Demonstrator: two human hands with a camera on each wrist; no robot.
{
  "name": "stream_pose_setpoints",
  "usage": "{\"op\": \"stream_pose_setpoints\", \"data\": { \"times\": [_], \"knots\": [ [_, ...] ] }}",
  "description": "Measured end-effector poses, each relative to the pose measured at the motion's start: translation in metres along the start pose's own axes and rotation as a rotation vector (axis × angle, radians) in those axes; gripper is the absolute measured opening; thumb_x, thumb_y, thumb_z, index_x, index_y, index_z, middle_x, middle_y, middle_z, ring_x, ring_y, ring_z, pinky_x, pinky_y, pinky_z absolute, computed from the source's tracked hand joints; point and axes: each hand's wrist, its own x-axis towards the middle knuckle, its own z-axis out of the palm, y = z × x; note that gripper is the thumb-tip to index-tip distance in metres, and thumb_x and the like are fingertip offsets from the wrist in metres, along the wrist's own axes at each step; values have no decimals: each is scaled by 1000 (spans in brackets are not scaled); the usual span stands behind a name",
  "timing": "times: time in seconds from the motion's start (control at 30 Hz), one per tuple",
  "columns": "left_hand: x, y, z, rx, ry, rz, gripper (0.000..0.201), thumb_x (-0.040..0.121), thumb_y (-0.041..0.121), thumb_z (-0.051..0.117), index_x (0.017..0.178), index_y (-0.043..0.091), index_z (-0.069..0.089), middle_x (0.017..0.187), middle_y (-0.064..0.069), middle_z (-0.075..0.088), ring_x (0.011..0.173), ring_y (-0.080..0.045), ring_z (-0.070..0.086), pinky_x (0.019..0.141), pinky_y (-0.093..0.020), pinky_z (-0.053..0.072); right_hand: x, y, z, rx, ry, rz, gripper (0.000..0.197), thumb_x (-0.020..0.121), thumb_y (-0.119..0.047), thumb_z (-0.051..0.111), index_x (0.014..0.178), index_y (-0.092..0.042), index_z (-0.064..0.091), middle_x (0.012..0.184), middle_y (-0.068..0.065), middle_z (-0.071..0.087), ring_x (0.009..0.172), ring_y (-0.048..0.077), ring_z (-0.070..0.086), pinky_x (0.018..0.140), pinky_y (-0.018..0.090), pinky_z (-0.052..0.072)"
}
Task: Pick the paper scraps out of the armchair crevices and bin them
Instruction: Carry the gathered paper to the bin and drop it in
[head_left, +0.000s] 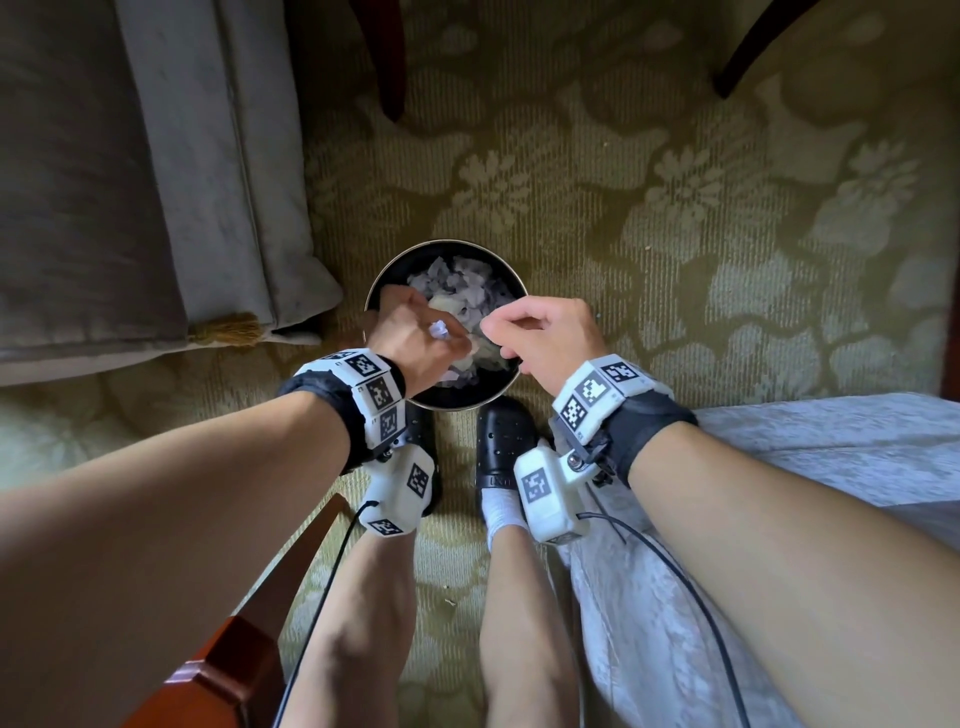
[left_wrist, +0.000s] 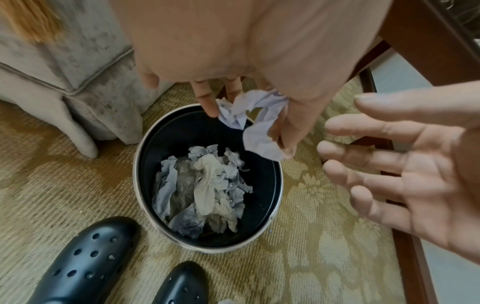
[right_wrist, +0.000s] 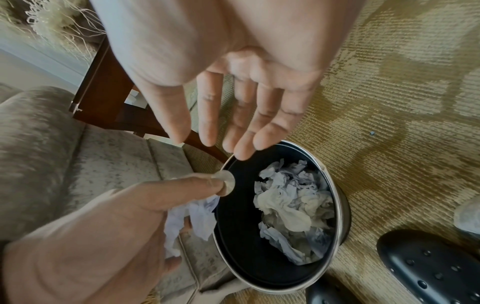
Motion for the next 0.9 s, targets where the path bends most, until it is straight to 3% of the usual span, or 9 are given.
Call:
{"op": "stream_pose_setpoints", "data": {
  "times": [0.07, 0.17, 0.37, 0.43, 0.5, 0.6, 0.7, 0.8, 0.9],
  "knots": [
    [-5, 1, -2, 9, -8, 33, 21, 74, 40, 77, 59, 40, 62, 128, 2, 42, 112, -14, 46, 87, -21, 37, 0, 1, 3, -5, 8, 1, 6, 76, -32, 74, 78, -26, 75, 72, -12, 71, 73, 7, 68, 71, 34, 58],
    [-12, 5, -6, -76, -11, 61, 17, 78, 37, 77, 67, 35, 65, 131, 6, 35, 116, -9, 40, 86, -14, 32, 2, 4, 7, -69, 28, 19, 13, 75, -23, 74, 88, -28, 74, 72, -13, 70, 71, 2, 64, 67, 20, 50],
    [-17, 4, -7, -267, 11, 62, 24, 74, 34, 83, 72, 36, 60, 130, 2, 50, 120, -22, 50, 101, -38, 43, 1, 3, 16, -140, 18, 29, 21, 73, -18, 74, 92, -28, 72, 79, -13, 71, 73, -4, 63, 67, 13, 48],
    [-17, 3, -8, -286, 13, 60, 26, 69, 41, 83, 85, 28, 67, 118, 19, 55, 119, -20, 50, 101, -37, 43, 0, 1, 19, -153, 30, 22, 20, 74, -19, 74, 91, -28, 72, 78, -13, 71, 73, -3, 64, 67, 14, 49],
    [-15, 4, -9, -301, -4, 71, 56, 69, 40, 82, 110, 7, 64, 93, 35, 60, 115, -10, 52, 99, -28, 44, -1, 0, 20, -154, 50, 8, 17, 73, -19, 75, 88, -27, 73, 74, -12, 70, 71, 0, 65, 68, 18, 52],
    [-13, 3, -10, -290, -10, 58, 58, 79, 25, 81, 118, -9, 55, 75, 32, 55, 93, 14, 53, 77, -4, 41, -2, -2, 22, -182, 67, -15, 12, 73, -19, 75, 83, -25, 74, 68, -10, 69, 65, 2, 64, 63, 18, 51],
    [-16, 3, -12, -253, -11, 55, 49, 79, 29, 80, 115, -1, 62, 95, 33, 50, 106, 4, 52, 71, -1, 37, -3, -6, 20, -204, 71, -29, 8, 73, -19, 75, 77, -26, 72, 64, -10, 67, 61, 1, 61, 60, 18, 49],
    [-20, 6, -17, -147, -43, 98, 35, 76, 42, 80, 104, 23, 74, 124, 9, 45, 115, -4, 46, 85, -13, 34, -1, -7, 17, -205, 84, -22, 8, 75, -19, 74, 76, -26, 70, 64, -10, 66, 58, -1, 58, 57, 16, 46],
    [-24, 9, -21, -76, -66, 136, 36, 77, 46, 78, 107, 27, 73, 125, 10, 44, 112, -1, 37, 88, -15, 25, 0, -7, 13, -195, 94, -10, 9, 77, -18, 75, 78, -25, 69, 66, -9, 64, 57, -3, 55, 52, 10, 41]
  ]
}}
